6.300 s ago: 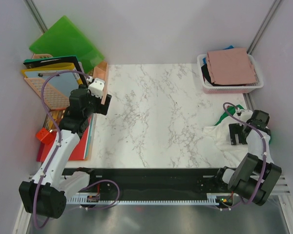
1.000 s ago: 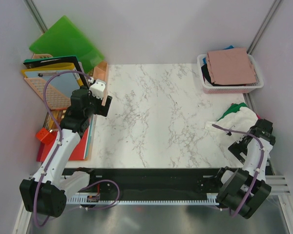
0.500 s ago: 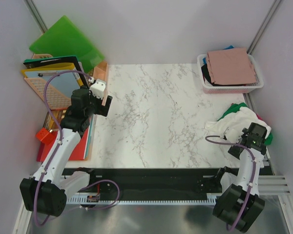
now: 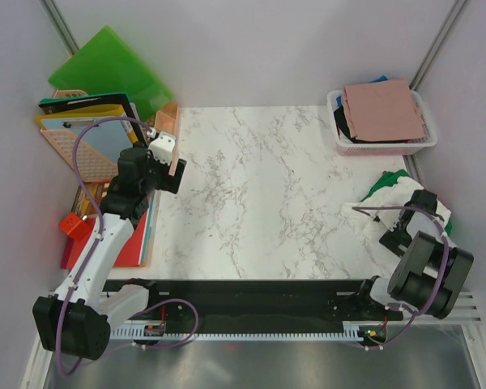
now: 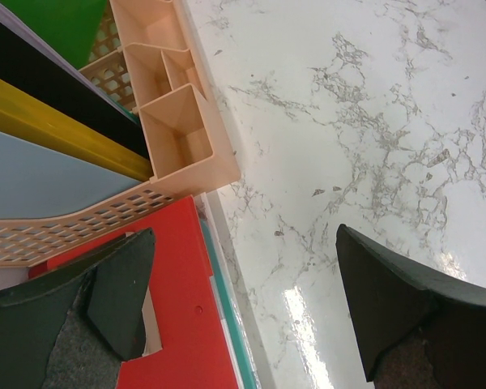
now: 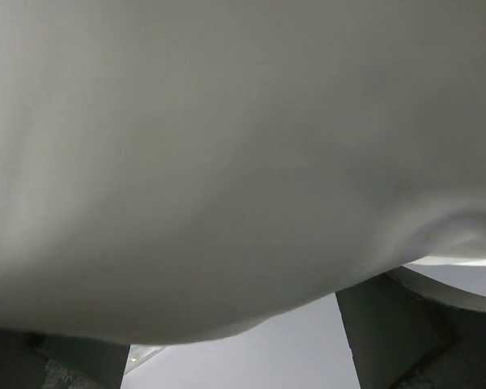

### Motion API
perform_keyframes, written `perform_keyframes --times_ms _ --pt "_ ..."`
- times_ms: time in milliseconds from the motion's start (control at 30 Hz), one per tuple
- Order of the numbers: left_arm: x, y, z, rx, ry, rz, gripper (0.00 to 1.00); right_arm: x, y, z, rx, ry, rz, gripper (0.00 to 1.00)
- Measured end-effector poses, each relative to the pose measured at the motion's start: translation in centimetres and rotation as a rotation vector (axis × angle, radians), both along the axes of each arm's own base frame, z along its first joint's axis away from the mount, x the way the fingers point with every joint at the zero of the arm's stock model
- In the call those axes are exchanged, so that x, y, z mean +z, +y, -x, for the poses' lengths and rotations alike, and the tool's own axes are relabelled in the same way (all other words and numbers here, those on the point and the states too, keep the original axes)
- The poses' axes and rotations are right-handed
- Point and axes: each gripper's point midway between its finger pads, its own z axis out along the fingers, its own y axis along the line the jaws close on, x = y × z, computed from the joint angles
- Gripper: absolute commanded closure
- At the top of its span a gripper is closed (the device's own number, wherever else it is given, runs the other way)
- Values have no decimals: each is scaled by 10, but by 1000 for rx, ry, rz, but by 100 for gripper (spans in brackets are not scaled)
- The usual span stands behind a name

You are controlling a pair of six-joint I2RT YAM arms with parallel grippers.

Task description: Fold and stack the t-shirts

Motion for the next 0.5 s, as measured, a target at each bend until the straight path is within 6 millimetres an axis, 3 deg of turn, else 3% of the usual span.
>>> perform_keyframes --times_ms 200,267,300,333,367,433,500 --pt "2 1 0 2 -5 -1 0 2 -13 -12 -88 -21 26 4" --pt "2 1 0 2 -5 -1 0 3 -15 -15 -104 -43 32 8" --pt "1 1 1 2 -4 -1 0 3 -16 -16 -108 -51 34 15" --pt "2 1 0 2 -5 -1 0 3 -16 -18 -110 -60 34 42" --pt "2 0 0 1 -5 -1 0 3 -16 -20 -111 -71 33 59" --pt "1 0 0 1 -4 -1 0 4 -17 -26 -111 -100 33 80" --pt "1 1 0 2 -2 -1 0 4 -19 -29 -118 -120 38 93"
